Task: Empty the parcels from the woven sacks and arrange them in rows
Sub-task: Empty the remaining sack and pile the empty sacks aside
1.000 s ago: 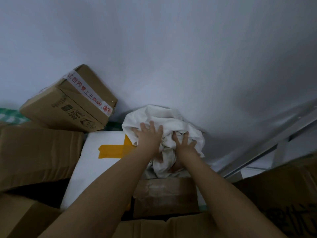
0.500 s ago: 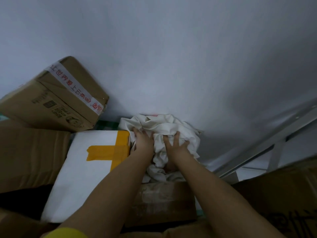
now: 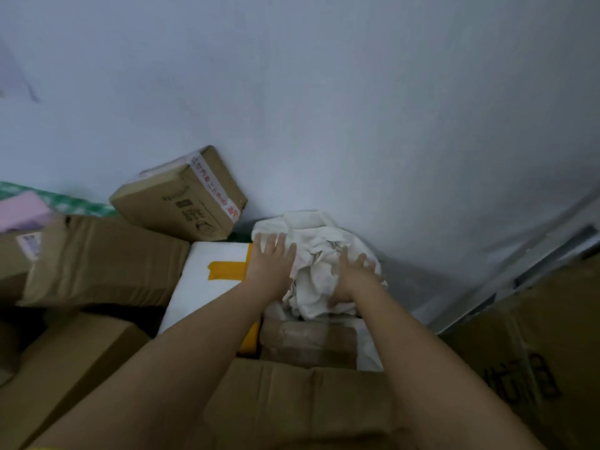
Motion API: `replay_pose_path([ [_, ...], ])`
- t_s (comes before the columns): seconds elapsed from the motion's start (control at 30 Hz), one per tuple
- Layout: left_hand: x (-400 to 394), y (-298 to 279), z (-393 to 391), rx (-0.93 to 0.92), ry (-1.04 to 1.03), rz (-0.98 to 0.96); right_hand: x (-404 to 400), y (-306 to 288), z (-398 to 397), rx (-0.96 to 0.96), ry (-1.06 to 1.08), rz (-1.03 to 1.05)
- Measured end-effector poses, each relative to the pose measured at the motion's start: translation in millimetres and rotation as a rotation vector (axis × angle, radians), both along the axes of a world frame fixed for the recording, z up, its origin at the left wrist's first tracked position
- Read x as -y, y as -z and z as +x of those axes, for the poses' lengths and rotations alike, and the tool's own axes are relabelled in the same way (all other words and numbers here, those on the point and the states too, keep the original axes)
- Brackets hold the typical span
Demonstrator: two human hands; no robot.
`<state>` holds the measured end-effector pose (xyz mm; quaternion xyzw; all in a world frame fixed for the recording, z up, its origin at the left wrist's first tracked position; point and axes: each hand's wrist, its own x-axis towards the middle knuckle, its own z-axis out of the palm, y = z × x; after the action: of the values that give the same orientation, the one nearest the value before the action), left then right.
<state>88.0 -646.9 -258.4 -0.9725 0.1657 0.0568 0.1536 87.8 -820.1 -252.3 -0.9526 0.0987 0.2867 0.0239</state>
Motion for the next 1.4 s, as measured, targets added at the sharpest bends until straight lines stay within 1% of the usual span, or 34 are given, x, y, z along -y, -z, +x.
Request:
replay_pose_path([
  [0.1, -15, -33, -31, -0.014, -0.052, -0.012, -9, -29, -30, 0.088, -0.096, 0.053],
  [0.23, -38, -71, -68, 0.007, -0.098, -0.132, -38, -56, -66, 0.273, -0.284, 0.112],
  [0.3, -50, -89, -90, 0.034, -0.116, -0.155, -59, -72, -87, 0.344, -0.355, 0.14],
  [0.4, -64, -111, -120, 0.05, -0.155, -0.179, -86, -94, -115, 0.383, -0.416, 0.186],
  [0.53, -89, -131, -177, 0.143, -0.216, -0.21, -118, -117, -162, 0.403, -0.515, 0.25],
  [0.63, -110, -138, -217, 0.1, -0.292, -0.262, -139, -124, -193, 0.435, -0.606, 0.284],
  [0.73, -133, -143, -270, 0.06, -0.37, -0.371, -159, -126, -229, 0.392, -0.684, 0.352],
  [0.83, -158, -140, -330, 0.054, -0.45, -0.471, -172, -124, -274, 0.313, -0.784, 0.35],
  [0.93, -176, -132, -367, 0.064, -0.518, -0.538, -172, -121, -306, 0.191, -0.804, 0.399],
  [1.03, -200, -113, -413, 0.042, -0.591, -0.623, -180, -109, -347, 0.133, -0.836, 0.382],
  [1.2, -214, -87, -466, 0.059, -0.696, -0.66, -187, -86, -391, 0.052, -0.756, 0.441],
  [1.4, -222, -62, -521, 0.065, -0.786, -0.66, -196, -47, -421, -0.008, -0.621, 0.394],
])
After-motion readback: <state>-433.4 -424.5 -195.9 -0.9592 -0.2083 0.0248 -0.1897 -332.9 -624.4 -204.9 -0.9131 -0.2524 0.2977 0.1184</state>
